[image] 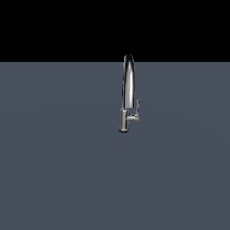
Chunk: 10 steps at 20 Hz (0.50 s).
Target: Turn on the faucet by rotating a designated handle.
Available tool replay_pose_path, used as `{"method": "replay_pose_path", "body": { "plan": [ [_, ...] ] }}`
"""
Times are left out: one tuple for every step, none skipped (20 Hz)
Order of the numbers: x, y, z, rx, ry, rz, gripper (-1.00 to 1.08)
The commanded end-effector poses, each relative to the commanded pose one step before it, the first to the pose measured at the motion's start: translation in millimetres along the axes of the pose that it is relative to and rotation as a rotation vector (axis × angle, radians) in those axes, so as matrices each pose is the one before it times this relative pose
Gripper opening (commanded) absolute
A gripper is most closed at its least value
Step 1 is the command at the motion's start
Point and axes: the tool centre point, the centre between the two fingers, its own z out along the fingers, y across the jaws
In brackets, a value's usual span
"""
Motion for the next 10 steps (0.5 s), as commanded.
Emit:
{"method": "replay_pose_path", "body": {
  "plan": [
    [14.66, -0.12, 2.33, 0.03141, -0.03203, 0.03342, -1.00],
    [6.00, -0.11, 0.84, 0.01306, -0.01313, 0.01360, -1.00],
    [6.04, -0.11, 0.84, 0.01315, -0.01321, 0.01368, -1.00],
    [6.07, -0.12, 0.84, 0.01323, -0.01327, 0.01374, -1.00],
    [6.11, -0.11, 0.84, 0.01332, -0.01335, 0.01381, -1.00],
    [6.13, -0.12, 0.84, 0.01340, -0.01341, 0.01387, -1.00],
    [6.17, -0.11, 0.84, 0.01349, -0.01349, 0.01393, -1.00],
    [6.20, -0.11, 0.84, 0.01357, -0.01355, 0.01398, -1.00],
    [6.22, -0.12, 0.84, 0.01364, -0.01361, 0.01403, -1.00],
    [6.25, -0.11, 0.85, 0.01373, -0.01369, 0.01409, -1.00]
  ]
}}
